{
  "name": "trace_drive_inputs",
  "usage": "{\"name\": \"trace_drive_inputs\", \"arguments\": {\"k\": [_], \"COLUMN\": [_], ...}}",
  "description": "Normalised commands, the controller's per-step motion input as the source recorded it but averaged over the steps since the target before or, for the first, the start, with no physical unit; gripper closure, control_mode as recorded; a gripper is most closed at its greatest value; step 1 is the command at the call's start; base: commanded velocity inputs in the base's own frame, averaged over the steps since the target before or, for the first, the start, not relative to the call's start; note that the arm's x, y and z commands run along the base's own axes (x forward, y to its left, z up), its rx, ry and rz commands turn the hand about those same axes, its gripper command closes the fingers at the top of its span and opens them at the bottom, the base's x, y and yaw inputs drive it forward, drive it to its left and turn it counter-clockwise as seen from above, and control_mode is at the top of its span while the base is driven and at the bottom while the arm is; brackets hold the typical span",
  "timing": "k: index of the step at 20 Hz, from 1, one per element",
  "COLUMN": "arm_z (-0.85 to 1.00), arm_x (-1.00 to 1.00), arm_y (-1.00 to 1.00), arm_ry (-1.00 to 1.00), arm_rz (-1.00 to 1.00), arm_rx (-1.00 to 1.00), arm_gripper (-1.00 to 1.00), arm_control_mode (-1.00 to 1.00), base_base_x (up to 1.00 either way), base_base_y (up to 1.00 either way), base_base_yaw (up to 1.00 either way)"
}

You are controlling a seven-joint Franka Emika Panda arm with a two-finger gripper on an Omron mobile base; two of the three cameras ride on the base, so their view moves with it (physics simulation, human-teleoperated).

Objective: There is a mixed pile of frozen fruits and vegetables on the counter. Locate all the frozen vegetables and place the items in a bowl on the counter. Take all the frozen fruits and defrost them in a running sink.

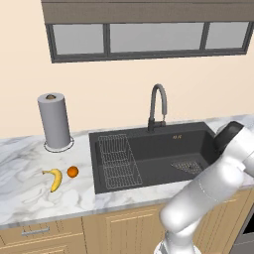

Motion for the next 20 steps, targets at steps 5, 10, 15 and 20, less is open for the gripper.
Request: {"name": "trace_drive_inputs", "arguments": {"k": [5, 10, 15, 20], "arm_z": [-0.34, -0.19, -0.17, -0.26], "arm_x": [0.44, 0.30, 0.29, 0.10], "arm_y": [-0.37, -0.56, -0.39, 0.06], "arm_ry": [0.08, 0.05, 0.07, 0.28], "arm_rz": [0.00, 0.00, 0.00, -0.01], "arm_rx": [0.16, 0.23, 0.10, -0.11], "arm_gripper": [1.00, 1.00, 1.00, 1.00], "arm_control_mode": [-1.00, -1.00, -1.00, -1.00], "base_base_x": [0.00, 0.00, 0.00, 0.00], "base_base_y": [0.00, 0.00, 0.00, 0.00], "base_base_yaw": [0.00, 0.00, 0.00, 0.00]}}
